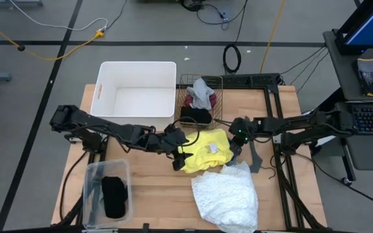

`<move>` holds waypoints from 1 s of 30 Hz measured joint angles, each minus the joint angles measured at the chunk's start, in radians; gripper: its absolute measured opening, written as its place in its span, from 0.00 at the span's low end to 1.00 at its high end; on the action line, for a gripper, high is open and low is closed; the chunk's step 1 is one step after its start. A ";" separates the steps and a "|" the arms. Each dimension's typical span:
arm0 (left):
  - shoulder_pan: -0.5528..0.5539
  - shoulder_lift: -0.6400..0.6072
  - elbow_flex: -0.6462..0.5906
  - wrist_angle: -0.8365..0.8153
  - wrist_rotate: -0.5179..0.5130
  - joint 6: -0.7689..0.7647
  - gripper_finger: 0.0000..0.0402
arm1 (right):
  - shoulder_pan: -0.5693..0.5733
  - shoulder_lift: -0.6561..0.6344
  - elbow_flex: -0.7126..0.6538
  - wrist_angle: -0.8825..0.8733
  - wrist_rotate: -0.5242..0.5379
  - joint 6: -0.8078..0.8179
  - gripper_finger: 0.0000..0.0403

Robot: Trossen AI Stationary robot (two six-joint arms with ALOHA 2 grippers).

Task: Pick & Place Cloths
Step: Put the gray sock into the transparent bin

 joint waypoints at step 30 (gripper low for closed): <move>-0.013 0.000 0.000 0.126 0.002 -0.018 0.74 | 0.160 -0.317 0.351 -0.008 0.109 0.048 0.00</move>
